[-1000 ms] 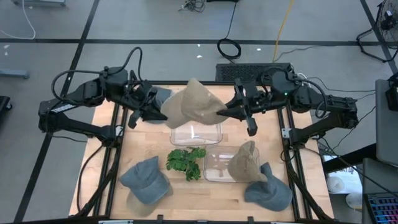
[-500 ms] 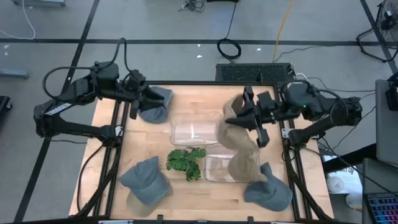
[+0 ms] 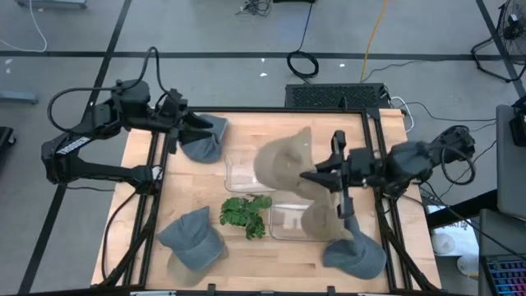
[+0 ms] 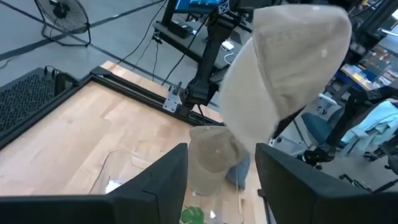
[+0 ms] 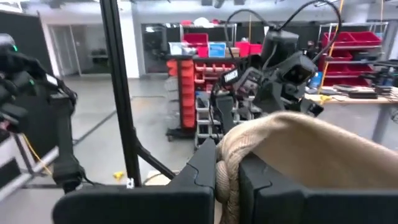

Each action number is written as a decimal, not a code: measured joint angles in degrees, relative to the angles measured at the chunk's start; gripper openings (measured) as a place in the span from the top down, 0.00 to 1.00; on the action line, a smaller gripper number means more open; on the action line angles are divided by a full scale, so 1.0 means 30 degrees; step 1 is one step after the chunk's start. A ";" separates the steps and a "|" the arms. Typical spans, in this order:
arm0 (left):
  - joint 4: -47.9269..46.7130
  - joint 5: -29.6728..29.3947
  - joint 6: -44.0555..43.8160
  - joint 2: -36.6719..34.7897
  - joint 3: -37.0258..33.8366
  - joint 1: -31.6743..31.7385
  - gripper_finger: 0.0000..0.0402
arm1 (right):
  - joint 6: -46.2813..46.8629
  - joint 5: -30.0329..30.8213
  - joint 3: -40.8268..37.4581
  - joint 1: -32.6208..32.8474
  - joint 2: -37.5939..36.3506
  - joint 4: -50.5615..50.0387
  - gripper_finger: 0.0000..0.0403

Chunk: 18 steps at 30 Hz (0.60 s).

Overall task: Pick & Place hat
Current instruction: Put the top brown cap into the bottom transparent bin

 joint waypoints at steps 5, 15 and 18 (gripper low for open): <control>0.0047 0.0026 -0.1023 -0.0107 0.0000 0.0007 0.53 | -0.0304 0.3242 0.0000 0.1064 0.1057 -0.0041 0.98; 0.0175 0.0022 -0.3551 -0.0175 0.0000 -0.0007 0.54 | 0.0193 0.8512 0.0000 0.3029 0.2584 -0.0171 0.98; 0.0175 0.0029 -0.4195 -0.0166 0.0000 -0.0015 0.54 | 0.1104 0.9544 0.0000 0.3486 0.2600 -0.1131 0.98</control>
